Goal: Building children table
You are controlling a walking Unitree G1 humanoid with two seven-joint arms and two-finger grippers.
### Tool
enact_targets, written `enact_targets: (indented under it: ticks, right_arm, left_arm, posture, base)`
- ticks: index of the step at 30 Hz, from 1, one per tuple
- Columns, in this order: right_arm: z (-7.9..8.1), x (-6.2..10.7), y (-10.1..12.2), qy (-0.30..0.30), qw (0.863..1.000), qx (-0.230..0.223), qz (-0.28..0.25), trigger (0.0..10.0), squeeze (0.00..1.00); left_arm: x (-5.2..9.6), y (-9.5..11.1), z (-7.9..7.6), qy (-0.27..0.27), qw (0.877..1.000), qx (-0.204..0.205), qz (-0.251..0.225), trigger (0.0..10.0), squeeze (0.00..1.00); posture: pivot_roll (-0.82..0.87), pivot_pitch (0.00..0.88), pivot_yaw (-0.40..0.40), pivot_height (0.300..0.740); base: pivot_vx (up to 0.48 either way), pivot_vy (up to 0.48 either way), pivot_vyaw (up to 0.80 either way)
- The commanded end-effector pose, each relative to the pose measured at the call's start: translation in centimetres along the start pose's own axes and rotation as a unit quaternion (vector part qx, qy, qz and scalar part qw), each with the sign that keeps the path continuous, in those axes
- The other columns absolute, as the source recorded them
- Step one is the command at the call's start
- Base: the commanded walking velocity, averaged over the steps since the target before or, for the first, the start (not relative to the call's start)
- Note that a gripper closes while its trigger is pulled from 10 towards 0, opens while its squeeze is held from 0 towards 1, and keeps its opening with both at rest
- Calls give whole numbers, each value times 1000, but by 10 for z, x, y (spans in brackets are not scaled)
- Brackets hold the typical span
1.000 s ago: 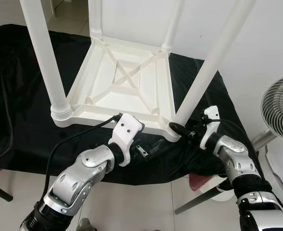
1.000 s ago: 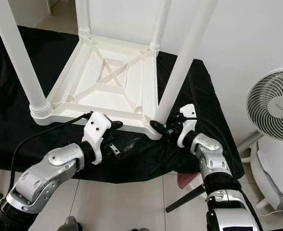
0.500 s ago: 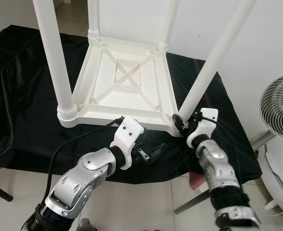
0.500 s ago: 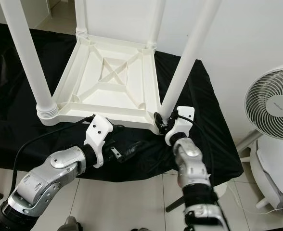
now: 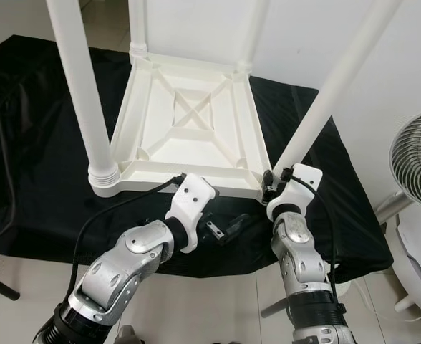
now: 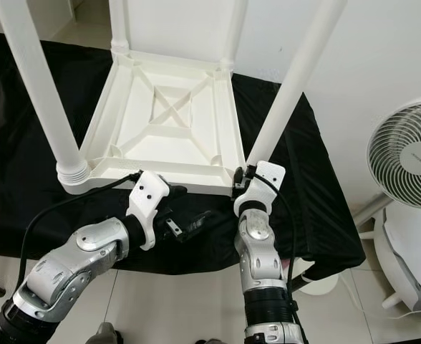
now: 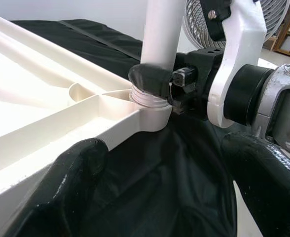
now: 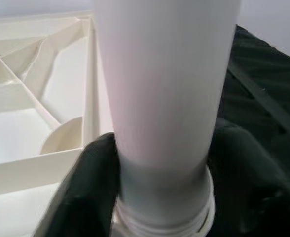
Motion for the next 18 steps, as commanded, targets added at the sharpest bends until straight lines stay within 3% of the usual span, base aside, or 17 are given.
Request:
enact_targets:
  ticks: [1,6,10,11,12,13,18]
  right_arm:
    - [-15,0,-14,-25,999,16,27,10000,1000]
    - [-19,-2,-8,-24,1000,5,8,10000,1000]
    - [-20,-2,-4,12,1000,-11,-3,10000,1000]
    - [-17,-1,-2,41,999,-24,-7,10000,306]
    - [-15,0,-2,61,998,-33,-10,10000,306]
    - [-11,0,1,97,994,-37,-18,10000,0]
    - [-7,0,7,204,978,-21,-42,10000,0]
  left_arm:
    - [-1,-2,-6,-30,1000,-1,7,10000,0]
    - [-1,-2,-6,-26,1000,-1,5,10000,0]
    - [-1,-2,-5,-23,1000,-2,5,10000,0]
    - [0,-2,-5,-23,1000,-2,5,10000,0]
    - [0,-2,-6,-23,1000,-2,5,10000,0]
    - [0,-2,-6,-23,1000,-2,5,10000,0]
    - [-1,-2,-6,-24,1000,-2,5,10000,0]
  posture:
    - [94,97,-131,740]
    - [97,94,-133,740]
    - [103,91,-138,740]
    - [105,85,-141,740]
    - [105,85,-141,740]
    - [105,85,-141,740]
    - [104,80,-136,740]
  base:
    - [0,0,0]
    - [0,0,0]
    - [0,0,0]
    - [0,0,0]
    - [0,0,0]
    - [0,0,0]
    - [0,0,0]
Point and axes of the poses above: a point about 5 cm out from each wrist's last joint towards the gripper, its own x axis pointing back from the gripper into the wrist, its own y axis along the axis of the wrist's last joint, z = x × y, the point moved 3 cm from there along -x, pointing out of the wrist towards the gripper, and after that the axes turned 6 degrees about x, right-handed, at the moved point
